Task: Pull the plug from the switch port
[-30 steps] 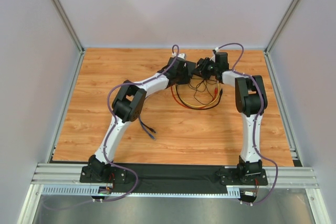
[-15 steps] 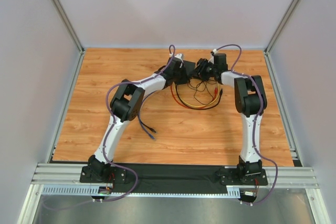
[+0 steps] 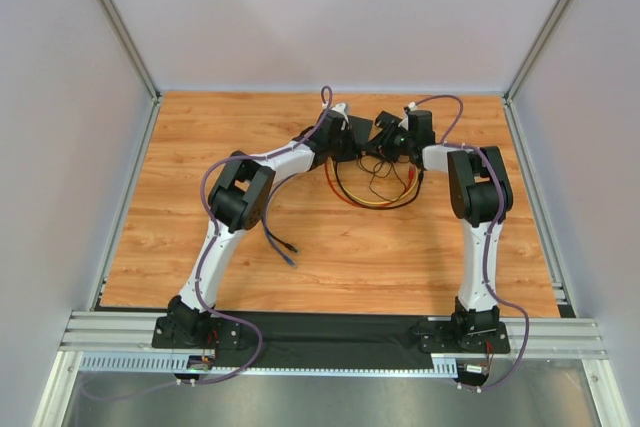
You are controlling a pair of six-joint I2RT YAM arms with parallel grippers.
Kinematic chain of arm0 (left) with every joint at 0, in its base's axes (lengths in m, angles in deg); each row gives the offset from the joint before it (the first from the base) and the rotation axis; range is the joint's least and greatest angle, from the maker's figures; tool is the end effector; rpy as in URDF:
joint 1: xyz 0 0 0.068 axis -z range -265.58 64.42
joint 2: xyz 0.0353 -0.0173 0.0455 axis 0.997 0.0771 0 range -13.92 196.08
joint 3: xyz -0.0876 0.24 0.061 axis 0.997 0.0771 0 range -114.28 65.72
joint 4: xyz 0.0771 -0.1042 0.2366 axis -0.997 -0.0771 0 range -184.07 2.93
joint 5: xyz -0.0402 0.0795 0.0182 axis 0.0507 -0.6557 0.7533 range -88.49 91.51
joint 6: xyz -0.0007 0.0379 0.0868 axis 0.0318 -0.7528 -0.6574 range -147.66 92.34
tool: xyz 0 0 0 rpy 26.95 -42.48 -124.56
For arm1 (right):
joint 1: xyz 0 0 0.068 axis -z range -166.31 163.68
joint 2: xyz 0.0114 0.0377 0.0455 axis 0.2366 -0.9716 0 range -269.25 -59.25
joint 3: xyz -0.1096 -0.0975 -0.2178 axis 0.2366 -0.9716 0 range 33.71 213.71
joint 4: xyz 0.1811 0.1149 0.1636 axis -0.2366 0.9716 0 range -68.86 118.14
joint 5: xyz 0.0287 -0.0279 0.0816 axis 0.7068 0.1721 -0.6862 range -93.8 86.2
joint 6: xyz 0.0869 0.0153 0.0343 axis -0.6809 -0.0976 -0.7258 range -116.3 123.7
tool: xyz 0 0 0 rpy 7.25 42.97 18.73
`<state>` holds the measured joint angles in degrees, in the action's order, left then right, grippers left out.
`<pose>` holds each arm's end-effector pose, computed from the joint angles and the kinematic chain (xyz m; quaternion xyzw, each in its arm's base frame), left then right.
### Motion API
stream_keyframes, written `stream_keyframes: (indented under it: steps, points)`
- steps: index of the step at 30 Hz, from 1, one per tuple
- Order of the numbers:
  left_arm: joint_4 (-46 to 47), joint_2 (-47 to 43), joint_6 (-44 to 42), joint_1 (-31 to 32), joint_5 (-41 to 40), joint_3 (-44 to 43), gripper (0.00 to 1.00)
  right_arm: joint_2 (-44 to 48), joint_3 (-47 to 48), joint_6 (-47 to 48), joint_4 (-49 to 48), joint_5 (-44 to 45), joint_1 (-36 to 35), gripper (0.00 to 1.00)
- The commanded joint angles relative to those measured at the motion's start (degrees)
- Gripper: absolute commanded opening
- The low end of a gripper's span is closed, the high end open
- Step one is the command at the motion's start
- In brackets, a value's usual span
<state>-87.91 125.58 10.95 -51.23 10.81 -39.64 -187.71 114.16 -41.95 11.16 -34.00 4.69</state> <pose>0.4763 -0.3424 0.0944 0.0046 0.8848 -0.3315 0.3275 0.4955 0.1220 0.0723 0.1646 0.8598 0.4022 0.2683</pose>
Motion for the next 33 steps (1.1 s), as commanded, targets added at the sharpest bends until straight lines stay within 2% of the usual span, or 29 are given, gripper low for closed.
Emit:
stream_keyframes:
  steps: [1,9,13,20,27,33]
  points:
    - [-1.18,-2.48,-0.64,0.11,1.69,1.12,0.00,-0.56,-0.38,-3.03,-3.46,1.28,-0.24,0.31]
    - [-1.35,-1.95,-0.99,0.10,3.62,0.16,0.00,-2.84,1.03,-6.91,-4.44,1.80,-0.24,0.31]
    - [-1.53,-1.87,-1.34,0.10,3.97,0.07,0.00,-3.28,2.08,-6.21,-0.66,4.44,-0.41,0.29]
    - [-2.15,-2.04,-1.08,0.10,4.85,0.24,0.00,-4.07,5.51,-6.91,4.79,12.16,-1.29,0.26]
    - [-2.94,-3.62,-1.87,0.10,3.88,2.35,0.00,-4.87,5.95,-8.49,5.32,18.50,-3.39,0.25]
    - [-2.67,-5.11,-2.57,0.19,5.37,4.64,0.00,-5.04,9.81,-8.31,12.17,25.27,-5.59,0.25]
